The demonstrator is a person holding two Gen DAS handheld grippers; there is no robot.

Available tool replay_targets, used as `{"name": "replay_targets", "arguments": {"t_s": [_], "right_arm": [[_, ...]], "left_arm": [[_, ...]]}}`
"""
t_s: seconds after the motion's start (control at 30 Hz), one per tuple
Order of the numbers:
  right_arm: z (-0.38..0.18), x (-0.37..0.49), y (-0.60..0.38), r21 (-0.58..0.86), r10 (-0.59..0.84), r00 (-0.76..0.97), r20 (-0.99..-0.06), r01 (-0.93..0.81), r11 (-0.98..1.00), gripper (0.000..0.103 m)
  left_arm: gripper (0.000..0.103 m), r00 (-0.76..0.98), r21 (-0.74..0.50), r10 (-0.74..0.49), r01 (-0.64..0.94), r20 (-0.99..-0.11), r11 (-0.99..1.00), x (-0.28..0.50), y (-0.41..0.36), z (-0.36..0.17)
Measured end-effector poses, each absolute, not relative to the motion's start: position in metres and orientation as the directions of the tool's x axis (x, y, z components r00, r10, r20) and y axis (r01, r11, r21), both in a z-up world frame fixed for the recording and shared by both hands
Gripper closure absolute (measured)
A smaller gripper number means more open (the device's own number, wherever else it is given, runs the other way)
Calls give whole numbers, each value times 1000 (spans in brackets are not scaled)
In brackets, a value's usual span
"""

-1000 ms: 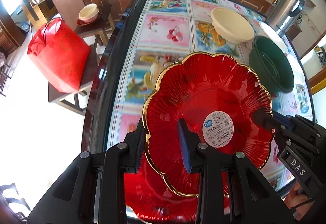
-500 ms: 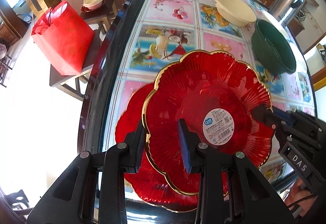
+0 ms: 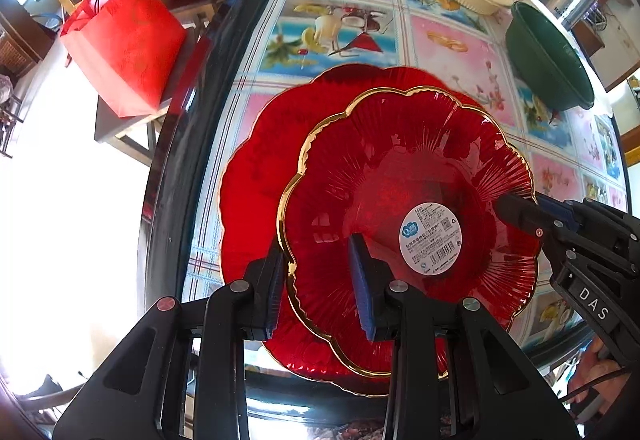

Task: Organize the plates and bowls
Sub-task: 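Lift the small red plate with both grippers and carry it over the large plate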

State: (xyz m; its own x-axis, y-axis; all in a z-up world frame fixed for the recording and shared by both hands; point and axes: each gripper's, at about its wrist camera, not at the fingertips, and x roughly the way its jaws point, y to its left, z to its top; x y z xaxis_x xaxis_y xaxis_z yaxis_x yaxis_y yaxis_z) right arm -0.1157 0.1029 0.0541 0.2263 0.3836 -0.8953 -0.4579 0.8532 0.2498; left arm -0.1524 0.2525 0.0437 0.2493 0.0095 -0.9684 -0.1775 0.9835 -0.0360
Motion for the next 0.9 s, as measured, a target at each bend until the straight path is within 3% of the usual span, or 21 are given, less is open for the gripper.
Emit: {"name": "replay_targets", "arguments": {"t_s": [0.9], "right_arm": [[46,-117,124,160,317,237,-918,-511,845,84]], "left_arm": [[72,267,7,63,-204,-962,979,-148,259,33]]}}
